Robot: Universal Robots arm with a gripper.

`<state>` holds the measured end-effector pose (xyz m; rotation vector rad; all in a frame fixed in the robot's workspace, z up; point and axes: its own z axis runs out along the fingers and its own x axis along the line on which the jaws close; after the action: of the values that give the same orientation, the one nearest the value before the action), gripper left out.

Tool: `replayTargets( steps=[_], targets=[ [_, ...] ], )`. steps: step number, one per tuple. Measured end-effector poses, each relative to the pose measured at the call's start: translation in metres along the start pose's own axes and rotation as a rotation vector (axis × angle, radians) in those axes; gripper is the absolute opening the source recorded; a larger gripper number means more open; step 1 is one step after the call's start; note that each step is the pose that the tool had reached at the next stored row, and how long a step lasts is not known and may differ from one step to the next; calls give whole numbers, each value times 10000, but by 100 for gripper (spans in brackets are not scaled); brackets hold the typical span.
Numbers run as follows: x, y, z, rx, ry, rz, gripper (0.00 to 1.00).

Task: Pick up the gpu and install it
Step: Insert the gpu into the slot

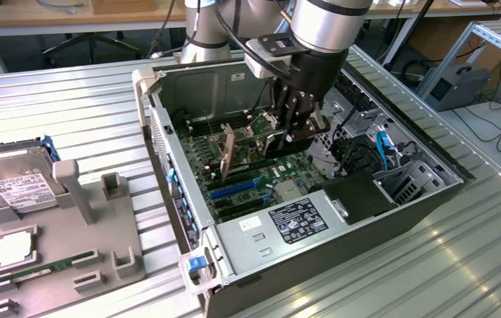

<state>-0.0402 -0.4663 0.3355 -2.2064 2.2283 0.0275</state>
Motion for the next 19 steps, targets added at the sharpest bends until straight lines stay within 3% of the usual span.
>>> replayTargets(
  steps=[7, 15, 19],
  targets=[
    [3, 18, 170, 0, 0, 0, 27],
    [-43, 75, 201, 1, -1, 0, 27],
    [-45, 112, 352, 0, 0, 0, 27]
  ],
)
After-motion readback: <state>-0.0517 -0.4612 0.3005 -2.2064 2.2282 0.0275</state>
